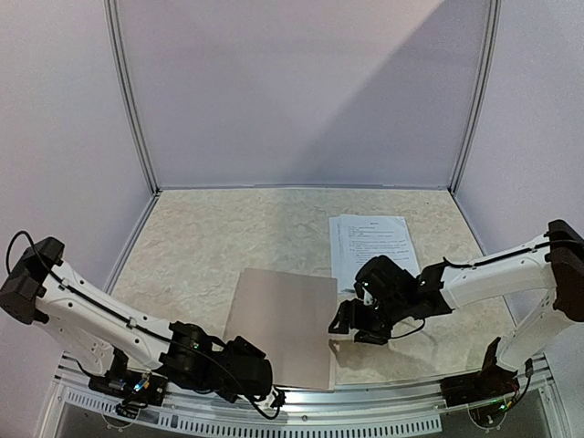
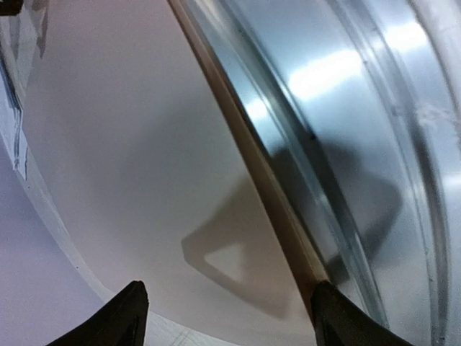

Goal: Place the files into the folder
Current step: Pick up the folder from the center of the board.

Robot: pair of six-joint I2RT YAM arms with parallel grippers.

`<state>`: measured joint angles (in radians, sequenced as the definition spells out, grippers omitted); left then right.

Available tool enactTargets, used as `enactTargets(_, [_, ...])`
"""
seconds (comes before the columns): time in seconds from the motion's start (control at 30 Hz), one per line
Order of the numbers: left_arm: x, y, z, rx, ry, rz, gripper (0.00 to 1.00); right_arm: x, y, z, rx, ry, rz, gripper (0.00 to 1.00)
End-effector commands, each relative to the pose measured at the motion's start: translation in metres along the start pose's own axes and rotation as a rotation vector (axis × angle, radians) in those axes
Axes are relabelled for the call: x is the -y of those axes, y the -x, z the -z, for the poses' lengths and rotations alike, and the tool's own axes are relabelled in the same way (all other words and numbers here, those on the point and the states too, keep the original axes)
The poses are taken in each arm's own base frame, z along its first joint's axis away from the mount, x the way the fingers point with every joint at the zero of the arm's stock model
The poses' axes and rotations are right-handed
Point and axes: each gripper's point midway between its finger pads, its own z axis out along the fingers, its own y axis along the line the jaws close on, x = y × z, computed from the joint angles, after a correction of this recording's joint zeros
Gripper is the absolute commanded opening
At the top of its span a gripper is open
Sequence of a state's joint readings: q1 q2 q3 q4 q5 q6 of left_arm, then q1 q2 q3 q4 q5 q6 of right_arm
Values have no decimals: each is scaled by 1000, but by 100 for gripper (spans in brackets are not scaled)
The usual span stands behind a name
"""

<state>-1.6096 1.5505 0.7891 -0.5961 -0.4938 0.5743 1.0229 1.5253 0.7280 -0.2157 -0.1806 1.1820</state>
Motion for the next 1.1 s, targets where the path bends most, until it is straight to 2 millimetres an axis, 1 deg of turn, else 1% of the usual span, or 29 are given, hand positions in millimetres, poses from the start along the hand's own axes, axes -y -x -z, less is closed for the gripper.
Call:
enactTargets(0.0, [-21, -5, -12, -45, 132, 38, 78, -11, 6, -2, 20, 5, 7, 75])
enactTargets(0.13, [-37, -13, -18, -75, 251, 41, 72, -15, 8, -4, 6, -17, 41, 75])
enactTargets(0.27, [-54, -18, -16, -79, 359, 64, 61, -17, 8, -6, 6, -8, 48, 75])
enactTargets(0.33, [-57, -21, -17, -88, 399, 58, 58, -18, 8, -7, 4, -6, 48, 75])
enactTargets(0.43, [-57, -25, -20, -97, 425, 36, 53, -16, 8, -8, 3, -10, 44, 75])
enactTargets(0.47, [-56, -26, -22, -98, 432, 30, 50, -16, 8, -8, 3, -10, 45, 75])
enactTargets(0.53, [-57, -25, -23, -91, 458, 27, 41, -15, 8, -8, 4, -12, 42, 75])
enactTargets(0.63, [-61, -23, -24, -79, 493, 29, 38, -14, 7, -8, 1, -13, 39, 75])
enactTargets(0.67, [-62, -23, -24, -78, 499, 32, 35, -14, 7, -8, 0, -11, 37, 75])
enactTargets(0.77, [-67, -25, -23, -76, 518, 53, 22, -15, 6, -7, -1, 5, 28, 75])
enactTargets(0.83, [-73, -28, -20, -78, 532, 73, 9, -18, 7, 0, 11, 33, 7, 75])
enactTargets(0.9, [-77, -29, -18, -77, 540, 87, 0, -17, 7, 6, 25, 43, -12, 75])
enactTargets(0.97, [-81, -31, -15, -75, 547, 105, 0, -17, 8, 11, 36, 53, -23, 75])
enactTargets(1.07, [-84, -33, -13, -75, 547, 122, 0, -24, 7, 15, 35, 104, -37, 75])
